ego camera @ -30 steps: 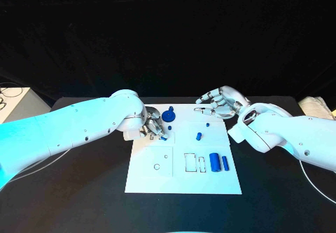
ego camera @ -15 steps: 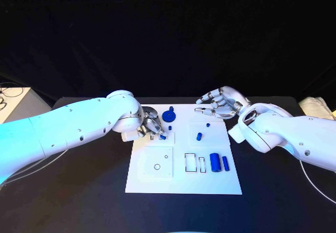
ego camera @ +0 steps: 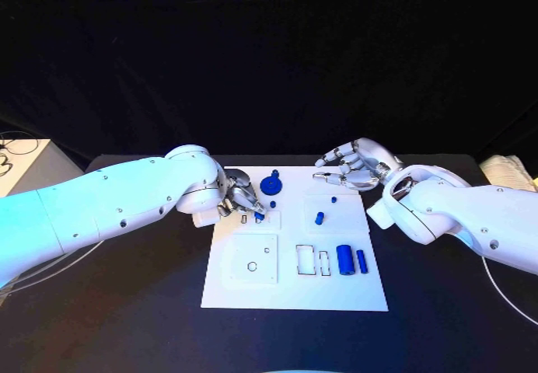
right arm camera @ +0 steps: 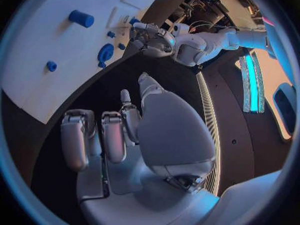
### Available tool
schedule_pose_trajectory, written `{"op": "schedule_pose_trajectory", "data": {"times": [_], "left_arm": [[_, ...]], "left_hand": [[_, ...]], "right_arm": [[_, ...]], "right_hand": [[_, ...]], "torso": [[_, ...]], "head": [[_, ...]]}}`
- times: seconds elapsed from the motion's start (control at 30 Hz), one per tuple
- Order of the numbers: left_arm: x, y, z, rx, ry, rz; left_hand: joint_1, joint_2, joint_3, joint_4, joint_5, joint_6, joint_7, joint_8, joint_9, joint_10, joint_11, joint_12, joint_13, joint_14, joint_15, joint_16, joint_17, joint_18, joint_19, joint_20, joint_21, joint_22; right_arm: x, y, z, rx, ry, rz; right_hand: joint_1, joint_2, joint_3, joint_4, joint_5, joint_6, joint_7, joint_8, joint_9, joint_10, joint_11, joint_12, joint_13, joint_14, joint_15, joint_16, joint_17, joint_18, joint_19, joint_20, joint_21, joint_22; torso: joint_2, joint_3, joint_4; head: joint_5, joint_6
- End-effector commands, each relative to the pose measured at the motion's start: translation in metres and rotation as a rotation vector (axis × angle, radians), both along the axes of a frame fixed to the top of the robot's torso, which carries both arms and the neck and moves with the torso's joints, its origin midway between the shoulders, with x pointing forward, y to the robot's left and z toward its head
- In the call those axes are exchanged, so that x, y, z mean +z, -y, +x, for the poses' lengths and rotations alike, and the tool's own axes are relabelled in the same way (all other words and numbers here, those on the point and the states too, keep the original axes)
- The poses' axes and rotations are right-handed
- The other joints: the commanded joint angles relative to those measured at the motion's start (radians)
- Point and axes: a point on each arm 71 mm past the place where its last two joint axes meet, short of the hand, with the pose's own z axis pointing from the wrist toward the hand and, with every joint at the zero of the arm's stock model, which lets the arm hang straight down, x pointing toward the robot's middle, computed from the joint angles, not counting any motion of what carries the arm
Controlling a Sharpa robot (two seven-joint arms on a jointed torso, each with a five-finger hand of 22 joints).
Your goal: Assemble the parts on the task board
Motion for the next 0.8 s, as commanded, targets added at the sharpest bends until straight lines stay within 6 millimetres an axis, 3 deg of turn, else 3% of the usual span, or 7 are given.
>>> {"op": "schedule_pose_trajectory", "data": {"times": [0.03, 0.5, 0.8], "left_arm": [[0.0018, 0.0017, 0.0019, -0.003, 0.057, 0.025], [-0.0011, 0.0065, 0.0022, -0.014, 0.121, 0.087], [-0.0041, 0.0077, -0.0002, -0.020, 0.133, 0.110]], "left_hand": [[-0.005, 0.003, 0.154, -0.160, 0.009, 0.028, -0.020, 0.003, 0.001, 0.007, 0.002, 0.006, -0.001, 0.063, -0.008, 0.003, 0.113, -0.008, 0.007, 0.000, 0.004, 0.002], [-0.007, 0.004, 0.157, -0.166, 0.017, 0.031, -0.021, 0.004, 0.002, 0.013, 0.001, 0.011, 0.009, 0.064, -0.009, 0.005, 0.118, -0.010, 0.016, -0.001, 0.009, 0.014], [-0.008, 0.009, 0.163, -0.172, 0.024, 0.032, -0.022, 0.005, 0.003, 0.011, 0.000, 0.007, 0.003, 0.064, -0.011, 0.004, 0.117, -0.011, 0.019, -0.002, 0.011, 0.018]], "right_arm": [[-0.0004, -0.0010, -0.0005, 0.018, -0.005, -0.009], [-0.0004, -0.0010, -0.0005, 0.018, -0.004, -0.009], [-0.0004, -0.0007, -0.0006, 0.019, -0.005, -0.009]], "right_hand": [[0.001, 0.002, 0.005, -0.002, 0.006, -0.008, 0.001, 0.002, 0.001, -0.007, 0.000, -0.006, 0.056, 0.075, 0.004, -0.002, 0.137, 0.004, 0.046, 0.000, -0.004, 0.192], [0.001, 0.002, 0.005, -0.002, 0.006, -0.009, 0.001, 0.002, 0.001, -0.008, 0.000, -0.006, 0.056, 0.075, 0.004, -0.002, 0.137, 0.004, 0.046, 0.000, -0.004, 0.192], [0.000, 0.002, 0.005, -0.001, 0.006, -0.009, 0.001, 0.002, 0.001, -0.007, 0.000, -0.006, 0.056, 0.075, 0.004, -0.002, 0.137, 0.004, 0.046, 0.000, -0.003, 0.193]], "torso": [[0.000, 0.0006, -0.0005], [0.000, 0.0011, -0.0017], [0.001, -0.0010, -0.0004]], "head": [[0.001, -0.001], [0.006, 0.001], [0.008, 0.002]]}}
